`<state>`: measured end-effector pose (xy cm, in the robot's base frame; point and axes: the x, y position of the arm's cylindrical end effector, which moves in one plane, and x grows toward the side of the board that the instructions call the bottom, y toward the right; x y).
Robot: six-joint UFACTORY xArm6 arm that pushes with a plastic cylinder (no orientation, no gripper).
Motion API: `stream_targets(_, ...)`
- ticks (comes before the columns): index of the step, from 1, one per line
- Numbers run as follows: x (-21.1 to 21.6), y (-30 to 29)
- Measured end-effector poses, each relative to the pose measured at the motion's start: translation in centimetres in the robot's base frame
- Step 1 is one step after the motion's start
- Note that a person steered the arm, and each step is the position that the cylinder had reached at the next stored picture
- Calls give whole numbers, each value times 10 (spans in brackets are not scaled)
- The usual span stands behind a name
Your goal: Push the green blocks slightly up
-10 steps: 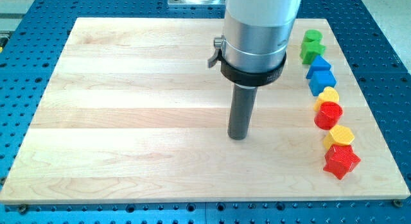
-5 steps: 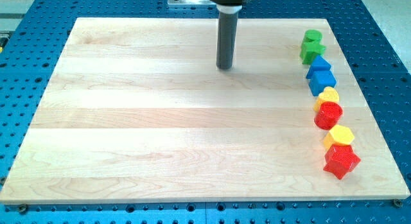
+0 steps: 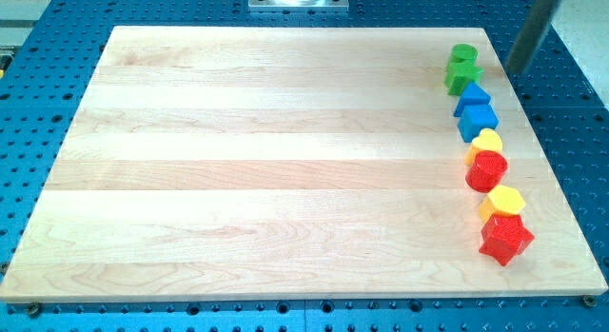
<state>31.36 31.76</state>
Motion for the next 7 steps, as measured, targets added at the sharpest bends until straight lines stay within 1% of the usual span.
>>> stream_targets(1,37,-42)
stream_targets(2,38,-89)
stream_targets(3,37,-119)
stream_targets(4,27,-122)
stream_targets(5,35,-133)
stream_targets(6,38,-92)
stream_targets(7,30,-64)
